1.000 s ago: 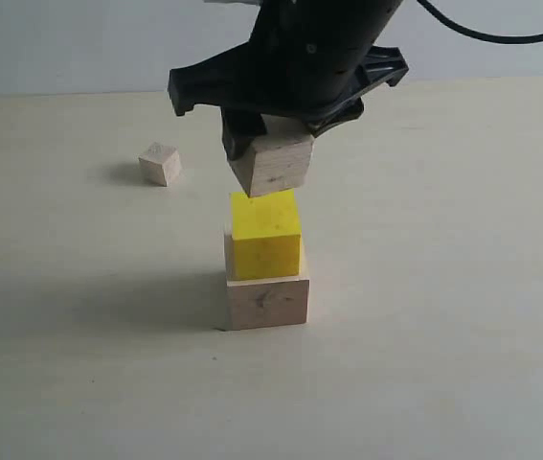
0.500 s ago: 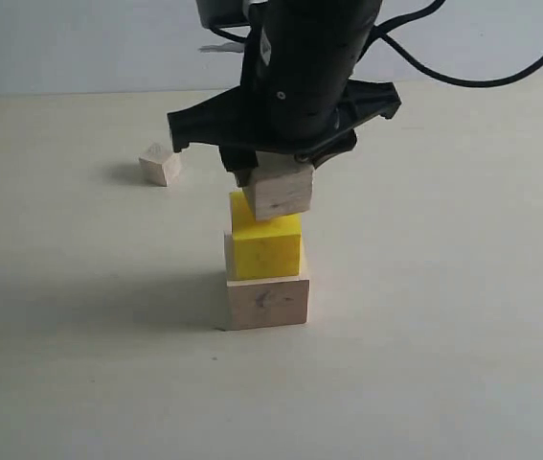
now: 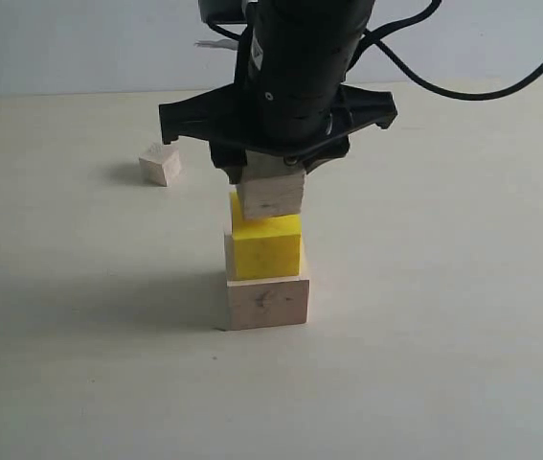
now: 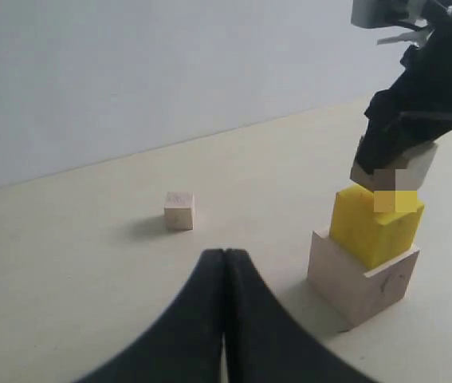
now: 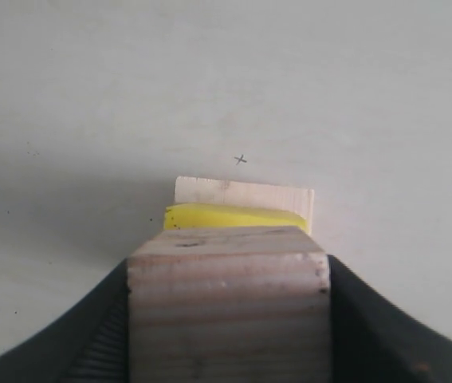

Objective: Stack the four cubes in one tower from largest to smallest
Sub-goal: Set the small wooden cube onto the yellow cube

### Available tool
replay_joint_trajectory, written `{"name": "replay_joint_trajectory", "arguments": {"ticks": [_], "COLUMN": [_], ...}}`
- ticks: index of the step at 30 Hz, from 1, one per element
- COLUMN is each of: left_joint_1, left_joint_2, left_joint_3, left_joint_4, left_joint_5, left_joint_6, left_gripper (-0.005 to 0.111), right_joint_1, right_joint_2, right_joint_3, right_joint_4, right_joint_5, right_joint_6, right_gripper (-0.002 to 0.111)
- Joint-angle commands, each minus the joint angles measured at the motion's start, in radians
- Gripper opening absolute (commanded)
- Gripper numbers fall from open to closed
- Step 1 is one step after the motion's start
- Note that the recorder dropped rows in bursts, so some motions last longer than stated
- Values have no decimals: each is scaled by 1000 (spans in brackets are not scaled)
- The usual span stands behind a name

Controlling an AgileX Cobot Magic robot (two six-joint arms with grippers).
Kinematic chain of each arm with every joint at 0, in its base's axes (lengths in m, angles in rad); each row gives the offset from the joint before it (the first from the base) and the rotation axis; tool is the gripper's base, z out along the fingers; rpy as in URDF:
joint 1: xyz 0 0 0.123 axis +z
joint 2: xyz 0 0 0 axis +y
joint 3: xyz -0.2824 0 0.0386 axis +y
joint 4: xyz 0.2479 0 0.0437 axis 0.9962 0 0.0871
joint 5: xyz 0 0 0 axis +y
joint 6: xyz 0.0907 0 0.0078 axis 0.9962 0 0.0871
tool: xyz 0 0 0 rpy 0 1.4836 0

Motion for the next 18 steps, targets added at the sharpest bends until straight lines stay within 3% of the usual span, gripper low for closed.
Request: {"name": "replay_joint_trajectory", "arguments": {"ticks": [1,18], "left_joint_1": [2,2], "left_joint_2": [-10,-10], "left_joint_3": [3,3], "left_joint_4": [-6,-6], "left_joint_5": [-2,1], "left_joint_6": [-4,-4], "left_gripper": [0,0], "right_joint_1": [1,0], "right_joint_2": [-1,43], "right_joint_3": [2,2], "right_joint_4": [-4,20], "right_joint_5": [-21,-16], "right_joint_6": [16,33], "right_gripper": [0,0]}}
